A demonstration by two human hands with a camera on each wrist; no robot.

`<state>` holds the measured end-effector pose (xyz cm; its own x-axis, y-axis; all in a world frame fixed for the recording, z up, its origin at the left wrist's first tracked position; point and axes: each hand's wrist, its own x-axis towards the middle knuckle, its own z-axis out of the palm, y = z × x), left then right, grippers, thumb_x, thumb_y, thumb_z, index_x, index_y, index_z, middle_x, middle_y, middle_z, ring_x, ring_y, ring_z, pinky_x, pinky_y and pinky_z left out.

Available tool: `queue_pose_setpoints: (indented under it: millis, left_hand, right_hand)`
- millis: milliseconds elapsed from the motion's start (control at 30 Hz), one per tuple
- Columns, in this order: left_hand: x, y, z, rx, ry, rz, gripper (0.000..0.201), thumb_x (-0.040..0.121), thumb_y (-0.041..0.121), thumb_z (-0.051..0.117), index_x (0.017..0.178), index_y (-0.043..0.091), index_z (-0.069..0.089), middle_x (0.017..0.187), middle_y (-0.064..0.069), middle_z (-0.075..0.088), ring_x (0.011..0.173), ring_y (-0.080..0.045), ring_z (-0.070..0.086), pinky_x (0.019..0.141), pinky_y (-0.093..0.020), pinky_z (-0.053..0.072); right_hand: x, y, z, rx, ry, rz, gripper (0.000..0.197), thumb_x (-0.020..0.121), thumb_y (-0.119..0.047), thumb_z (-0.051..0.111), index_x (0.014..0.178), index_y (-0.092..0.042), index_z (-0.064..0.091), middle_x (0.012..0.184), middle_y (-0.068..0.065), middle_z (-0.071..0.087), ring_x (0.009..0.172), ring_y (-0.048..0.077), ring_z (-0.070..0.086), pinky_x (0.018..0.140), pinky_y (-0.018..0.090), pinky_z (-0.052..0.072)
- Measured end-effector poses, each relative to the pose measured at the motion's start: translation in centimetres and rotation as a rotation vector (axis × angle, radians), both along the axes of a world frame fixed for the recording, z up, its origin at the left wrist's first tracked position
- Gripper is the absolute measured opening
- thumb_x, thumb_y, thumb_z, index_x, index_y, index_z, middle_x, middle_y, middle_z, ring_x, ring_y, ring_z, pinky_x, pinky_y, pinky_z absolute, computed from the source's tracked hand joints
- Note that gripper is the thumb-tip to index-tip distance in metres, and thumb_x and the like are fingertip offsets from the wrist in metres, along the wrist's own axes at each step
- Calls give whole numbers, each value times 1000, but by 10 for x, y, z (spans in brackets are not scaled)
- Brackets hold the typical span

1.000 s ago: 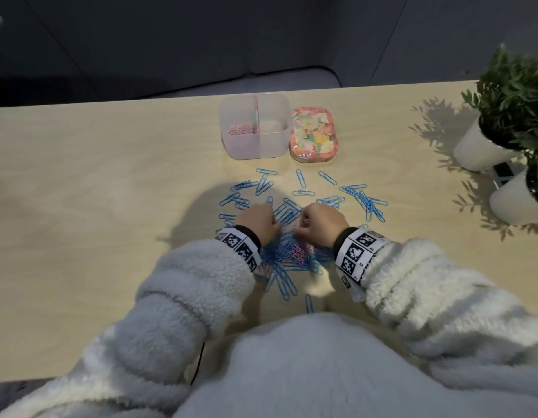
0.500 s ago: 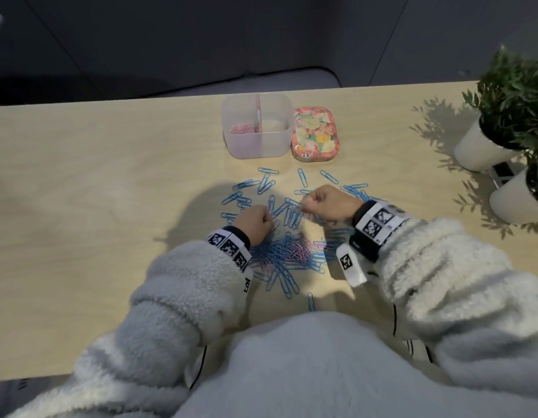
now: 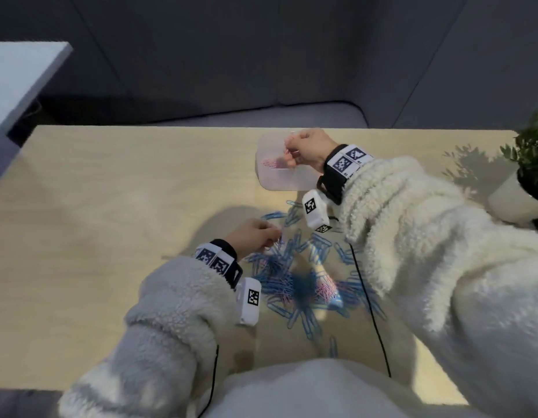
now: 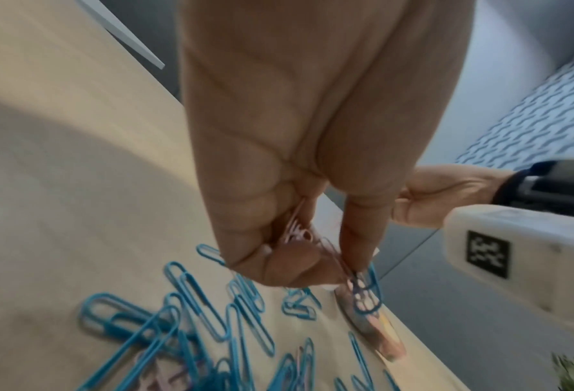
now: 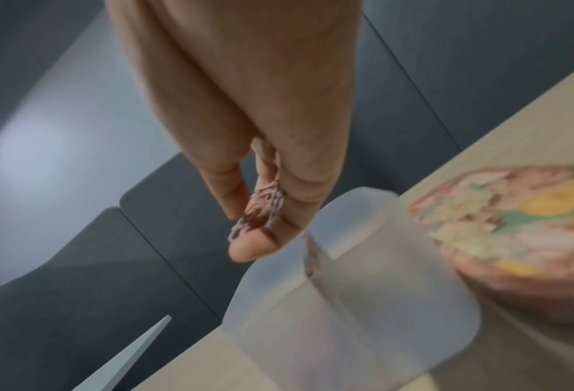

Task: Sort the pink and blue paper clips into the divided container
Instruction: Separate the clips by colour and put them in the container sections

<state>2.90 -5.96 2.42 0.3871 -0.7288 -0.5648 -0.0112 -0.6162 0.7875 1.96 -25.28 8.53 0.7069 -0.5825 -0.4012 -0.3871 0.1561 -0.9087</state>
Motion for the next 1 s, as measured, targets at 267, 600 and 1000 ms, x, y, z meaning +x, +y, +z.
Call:
queue_pose_setpoints:
  millis: [267, 600, 1000]
  left_hand:
    - [17, 2, 3, -73, 68, 87, 21, 93, 15, 52, 72, 12, 57, 65, -2, 47, 57, -10, 41, 56, -19, 36]
    - [9, -23, 5, -205, -2, 47, 30, 93, 18, 52, 63, 13, 50, 58, 1, 41, 45, -2, 37, 49, -14, 34]
    - [46, -76, 38, -183, -292, 122, 20, 84, 17, 53, 65, 13, 51, 68, -8, 51, 61, -19, 47, 61, -26, 41]
  right_hand:
    - [17, 17, 4, -428, 131, 143, 37, 93, -4, 34, 125, 0, 52, 128, 18, 55, 117, 29, 55, 85, 18, 42]
    - [-81, 56, -45, -267, 125, 198, 16, 86, -13, 61, 70, -12, 61, 63, 5, 60, 48, 14, 53, 43, 25, 47]
    - [-131, 16, -80, -517, 436, 196, 19, 85, -5, 56, 71, -11, 66, 77, 3, 66, 71, 11, 59, 67, 18, 37]
